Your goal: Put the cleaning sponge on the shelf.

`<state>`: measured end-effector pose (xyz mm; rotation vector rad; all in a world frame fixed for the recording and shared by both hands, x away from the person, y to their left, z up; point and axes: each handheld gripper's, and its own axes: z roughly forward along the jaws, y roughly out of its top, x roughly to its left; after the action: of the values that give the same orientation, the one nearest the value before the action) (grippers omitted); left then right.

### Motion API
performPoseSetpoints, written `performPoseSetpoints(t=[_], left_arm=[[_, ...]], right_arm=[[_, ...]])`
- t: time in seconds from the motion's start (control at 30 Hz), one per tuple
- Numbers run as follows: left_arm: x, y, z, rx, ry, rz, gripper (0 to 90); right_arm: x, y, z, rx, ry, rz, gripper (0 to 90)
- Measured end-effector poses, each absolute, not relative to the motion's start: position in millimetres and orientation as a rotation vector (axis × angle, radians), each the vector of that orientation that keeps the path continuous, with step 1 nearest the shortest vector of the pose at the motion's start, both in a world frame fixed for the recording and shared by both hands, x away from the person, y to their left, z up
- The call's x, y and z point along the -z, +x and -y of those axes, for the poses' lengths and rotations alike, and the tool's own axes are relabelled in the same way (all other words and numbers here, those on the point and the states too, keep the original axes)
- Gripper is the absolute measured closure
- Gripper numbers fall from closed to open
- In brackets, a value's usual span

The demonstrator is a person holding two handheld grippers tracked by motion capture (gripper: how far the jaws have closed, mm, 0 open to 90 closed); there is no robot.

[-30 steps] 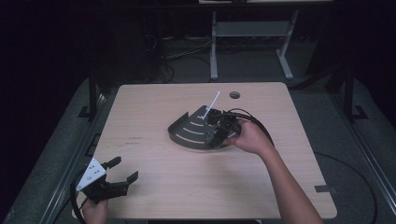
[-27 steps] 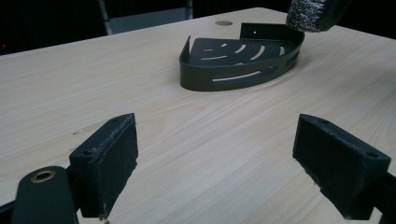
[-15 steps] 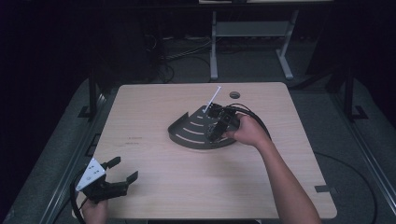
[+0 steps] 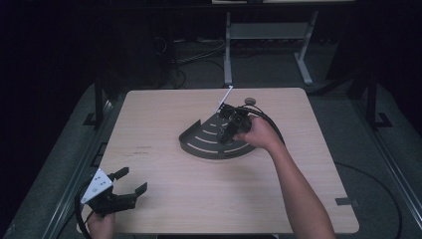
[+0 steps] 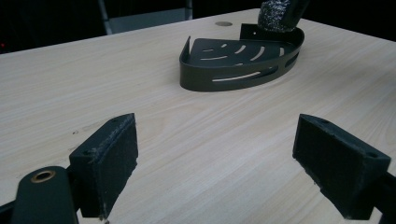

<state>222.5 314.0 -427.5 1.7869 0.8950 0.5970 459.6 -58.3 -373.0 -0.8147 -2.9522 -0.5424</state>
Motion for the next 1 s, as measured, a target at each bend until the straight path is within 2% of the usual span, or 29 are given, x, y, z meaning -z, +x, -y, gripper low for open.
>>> performPoseSetpoints(t=[1.0], left_arm=[[427.3, 221.8, -315.3, -0.594, 1.787, -0.895, 13.5]], right_arm=[[408.5, 480.6, 49.0, 0.546, -0.948, 2.894, 32.9]])
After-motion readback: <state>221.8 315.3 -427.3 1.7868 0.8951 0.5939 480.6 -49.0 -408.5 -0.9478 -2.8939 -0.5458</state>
